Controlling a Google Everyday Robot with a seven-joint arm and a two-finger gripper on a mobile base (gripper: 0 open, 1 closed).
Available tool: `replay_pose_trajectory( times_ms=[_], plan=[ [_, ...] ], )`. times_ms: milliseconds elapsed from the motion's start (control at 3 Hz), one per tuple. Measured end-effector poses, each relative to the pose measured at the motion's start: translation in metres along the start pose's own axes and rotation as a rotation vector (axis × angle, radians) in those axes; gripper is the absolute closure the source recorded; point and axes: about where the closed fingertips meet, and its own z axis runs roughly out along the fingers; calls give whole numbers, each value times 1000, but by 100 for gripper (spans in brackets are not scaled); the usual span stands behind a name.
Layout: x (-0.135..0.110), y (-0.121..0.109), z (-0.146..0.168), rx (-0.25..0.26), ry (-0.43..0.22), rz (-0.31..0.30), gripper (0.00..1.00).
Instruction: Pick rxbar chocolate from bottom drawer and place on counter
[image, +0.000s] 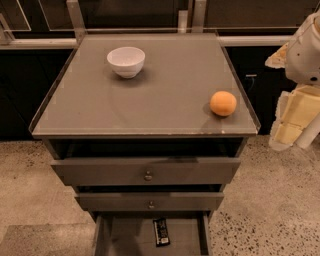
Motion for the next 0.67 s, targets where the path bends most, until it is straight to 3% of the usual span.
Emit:
replay_pose_trajectory(
  times_ms=[333,667],
  plan=[
    [0,0,0,0,0,0,0],
    [7,13,10,30,-22,47,0]
  ],
)
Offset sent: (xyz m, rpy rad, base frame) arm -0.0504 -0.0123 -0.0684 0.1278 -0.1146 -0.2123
